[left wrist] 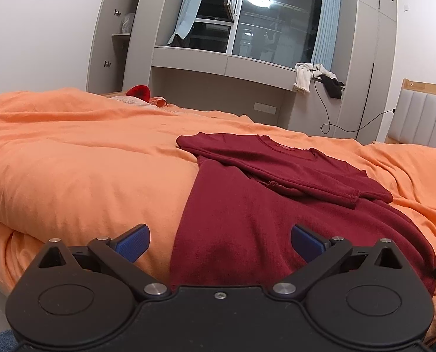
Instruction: Fold small clothes
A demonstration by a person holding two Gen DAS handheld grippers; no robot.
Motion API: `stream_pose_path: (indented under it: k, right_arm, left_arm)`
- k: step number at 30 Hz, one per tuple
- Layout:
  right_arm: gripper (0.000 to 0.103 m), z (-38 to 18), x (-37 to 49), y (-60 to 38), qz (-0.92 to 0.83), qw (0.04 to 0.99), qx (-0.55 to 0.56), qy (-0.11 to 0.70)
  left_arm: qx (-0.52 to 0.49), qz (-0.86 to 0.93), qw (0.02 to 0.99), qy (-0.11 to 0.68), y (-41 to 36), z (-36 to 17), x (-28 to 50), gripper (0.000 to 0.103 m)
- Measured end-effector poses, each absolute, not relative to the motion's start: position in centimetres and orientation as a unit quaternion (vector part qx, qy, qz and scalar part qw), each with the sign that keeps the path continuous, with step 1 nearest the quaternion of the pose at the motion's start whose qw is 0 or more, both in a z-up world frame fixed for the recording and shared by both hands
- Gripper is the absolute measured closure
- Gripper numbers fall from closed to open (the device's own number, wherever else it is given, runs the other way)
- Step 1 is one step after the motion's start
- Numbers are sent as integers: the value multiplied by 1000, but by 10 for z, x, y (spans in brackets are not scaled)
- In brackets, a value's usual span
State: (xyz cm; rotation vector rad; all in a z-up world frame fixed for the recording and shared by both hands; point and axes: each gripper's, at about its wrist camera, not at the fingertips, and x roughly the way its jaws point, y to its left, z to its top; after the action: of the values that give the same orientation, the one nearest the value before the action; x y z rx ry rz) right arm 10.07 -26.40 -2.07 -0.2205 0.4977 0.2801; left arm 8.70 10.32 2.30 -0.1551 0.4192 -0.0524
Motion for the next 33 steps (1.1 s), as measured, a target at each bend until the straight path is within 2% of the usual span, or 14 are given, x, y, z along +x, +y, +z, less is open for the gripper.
stream_pose_path:
  k: [1, 4, 10, 14, 18, 20, 21, 23, 24, 26, 33]
  right_arm:
    - [38, -21, 98, -257, 139, 951, -143, 238]
    - [30, -28, 86, -234, 154, 931, -250, 215]
    - [30, -69, 62, -184, 169, 850, -473, 161]
    - [30, -102, 63, -167, 178, 794, -556, 169]
    - [35, -130, 69, -162, 158, 760, -611, 155]
    - [46, -140, 72, -160, 132, 743, -642, 135]
    - [55, -143, 74, -161, 123, 738, -650, 131]
    - [79, -141, 73, -163, 122, 747, -641, 126]
    - [87, -137, 71, -163, 124, 755, -632, 122]
    - [89, -121, 67, -164, 138, 780, -598, 124]
    - [92, -16, 68, -195, 179, 915, -335, 139]
  left_arm:
    - [-76, -27, 975, 208, 103, 23, 88, 1]
    - [-71, -28, 975, 210, 99, 22, 88, 1]
    - [-64, -29, 975, 213, 95, 21, 92, 1]
    - [-60, -32, 975, 213, 93, 21, 93, 1]
    - [-56, -34, 975, 214, 92, 20, 93, 1]
    - [-56, -33, 974, 215, 92, 19, 93, 1]
    - [-56, -33, 974, 215, 92, 19, 93, 1]
    - [-56, -36, 974, 215, 91, 19, 93, 1]
    - [-55, -39, 974, 214, 91, 19, 93, 1]
    - [-51, -53, 975, 209, 89, 19, 90, 1]
    - [34, -156, 975, 153, 58, 17, 65, 1]
